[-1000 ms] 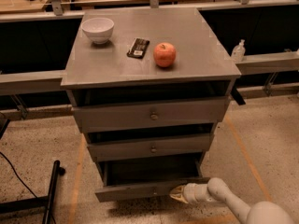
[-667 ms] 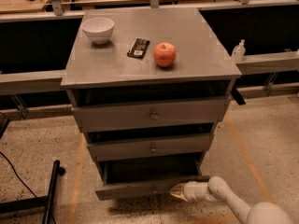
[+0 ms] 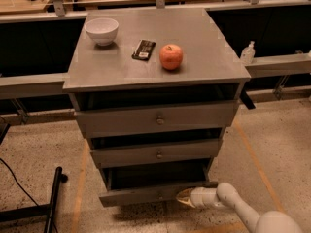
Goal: Close bottom drawer
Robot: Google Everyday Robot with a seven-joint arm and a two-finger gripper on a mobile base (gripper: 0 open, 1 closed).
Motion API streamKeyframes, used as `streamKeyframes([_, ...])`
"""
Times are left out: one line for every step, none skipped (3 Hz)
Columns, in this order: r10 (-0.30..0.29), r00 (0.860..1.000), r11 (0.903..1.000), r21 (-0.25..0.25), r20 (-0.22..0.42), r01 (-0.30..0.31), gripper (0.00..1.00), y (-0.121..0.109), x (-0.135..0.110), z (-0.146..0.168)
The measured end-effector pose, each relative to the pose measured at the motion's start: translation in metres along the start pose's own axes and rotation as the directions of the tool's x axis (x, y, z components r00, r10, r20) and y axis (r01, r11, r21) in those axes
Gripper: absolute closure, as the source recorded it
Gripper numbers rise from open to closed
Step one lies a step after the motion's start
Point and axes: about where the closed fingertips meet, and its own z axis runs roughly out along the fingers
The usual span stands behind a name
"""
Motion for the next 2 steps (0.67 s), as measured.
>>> streamKeyframes([0.0, 1.0, 1.0, 0.0, 0.001, 0.0, 1.0, 0.0, 0.0, 0.0])
streamKeyframes([-0.017, 1.0, 0.9997, -0.017, 0.026, 0.017, 1.0, 0.013, -0.002, -0.015])
